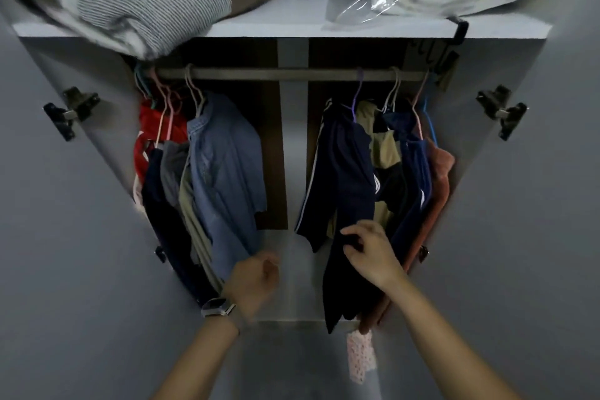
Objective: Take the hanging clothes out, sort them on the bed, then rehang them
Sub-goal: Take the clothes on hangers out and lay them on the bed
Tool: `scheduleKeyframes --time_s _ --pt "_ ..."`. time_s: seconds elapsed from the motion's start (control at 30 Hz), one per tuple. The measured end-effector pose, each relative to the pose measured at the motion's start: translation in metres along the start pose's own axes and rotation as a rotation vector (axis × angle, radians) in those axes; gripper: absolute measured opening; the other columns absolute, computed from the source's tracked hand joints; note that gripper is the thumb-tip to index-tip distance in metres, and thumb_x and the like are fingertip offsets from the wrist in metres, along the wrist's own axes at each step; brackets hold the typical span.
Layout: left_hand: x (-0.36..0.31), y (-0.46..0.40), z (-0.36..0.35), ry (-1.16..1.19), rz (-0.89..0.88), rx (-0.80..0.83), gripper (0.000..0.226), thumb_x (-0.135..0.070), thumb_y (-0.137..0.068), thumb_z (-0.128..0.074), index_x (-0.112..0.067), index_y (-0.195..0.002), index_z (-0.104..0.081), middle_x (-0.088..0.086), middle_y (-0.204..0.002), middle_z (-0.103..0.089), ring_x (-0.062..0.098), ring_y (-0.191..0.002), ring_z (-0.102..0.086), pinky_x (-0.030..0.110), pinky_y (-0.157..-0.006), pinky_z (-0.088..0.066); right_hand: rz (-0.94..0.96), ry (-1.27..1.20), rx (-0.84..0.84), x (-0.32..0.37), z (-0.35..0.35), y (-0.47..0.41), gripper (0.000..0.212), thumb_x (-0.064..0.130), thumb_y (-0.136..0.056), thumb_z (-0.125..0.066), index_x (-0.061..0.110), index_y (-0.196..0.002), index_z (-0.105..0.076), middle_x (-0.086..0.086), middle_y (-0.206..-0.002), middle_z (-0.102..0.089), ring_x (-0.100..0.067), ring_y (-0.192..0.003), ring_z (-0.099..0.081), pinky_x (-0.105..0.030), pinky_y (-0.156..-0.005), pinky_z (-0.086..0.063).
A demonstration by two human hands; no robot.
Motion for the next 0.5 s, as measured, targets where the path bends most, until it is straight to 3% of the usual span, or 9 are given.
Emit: scheduleKeyframes --time_s 0.07,0.2,0.33,0.43,0.5 --pt "0.007 -0.016 0.014 0.007 -0.009 -0.048 0.022 -0.008 -0.092 -0.048 -0.015 -0.105 -0.065 0.001 -0.093 -0.07 0.014 -0.086 -0.065 0.025 -0.08 -0.05 0.0 0.015 -0.096 0.007 0.007 -0.023 0.036 0.01 -0.086 -0.063 0.021 -0.12 -0.059 -0.008 -0.142 -0.022 -0.021 -0.135 -0.024 -0.015 -0.106 -0.015" --pt "0.014 -0.067 0.063 0.024 -0.064 -0.267 0.021 -0.004 -0.089 -0.052 -0.01 -0.106 -0.064 0.006 -0.094 -0.069 0.021 -0.086 -0.065 0.028 -0.08 -0.051 -0.023 -0.031 -0.389 0.022 0.035 -0.067 0.051 0.008 -0.082 -0.066 0.016 -0.13 -0.052 -0.013 -0.142 -0.024 -0.032 -0.131 -0.027 -0.034 -0.11 -0.024" --pt "0.022 -0.12 0.121 0.012 -0.072 -0.603 0.018 -0.007 -0.091 -0.053 0.002 -0.101 -0.064 0.019 -0.095 -0.065 0.031 -0.089 -0.062 0.029 -0.079 -0.044 -0.127 -0.282 -0.34 0.021 0.062 -0.12 0.056 0.015 -0.079 -0.066 0.02 -0.132 -0.051 -0.009 -0.14 -0.034 -0.023 -0.128 -0.04 -0.035 -0.11 -0.035" --pt "0.037 -0.163 0.15 -0.018 -0.012 -0.651 0.023 -0.011 -0.085 -0.057 0.006 -0.1 -0.058 0.025 -0.097 -0.058 0.038 -0.093 -0.055 0.036 -0.079 -0.043 -0.184 -0.275 -0.292 0.022 0.081 -0.156 0.06 0.01 -0.08 -0.066 0.012 -0.136 -0.046 -0.009 -0.127 -0.054 -0.026 -0.121 -0.051 -0.033 -0.098 -0.044" --pt "0.047 -0.185 0.158 -0.059 0.071 -0.648 0.036 -0.011 -0.083 -0.061 0.009 -0.111 -0.053 0.029 -0.107 -0.053 0.041 -0.1 -0.051 0.043 -0.083 -0.042 -0.221 -0.223 -0.301 0.025 0.082 -0.174 0.067 0.007 -0.08 -0.067 0.007 -0.141 -0.038 -0.009 -0.131 -0.049 -0.027 -0.126 -0.045 -0.027 -0.097 -0.039"
Point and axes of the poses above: each hand's wrist, its own y-axis away from the middle knuckle, its own z-axis out of the back of the hand, x = y × z, the point moved 3 cm from there along -y, towards the middle knuckle
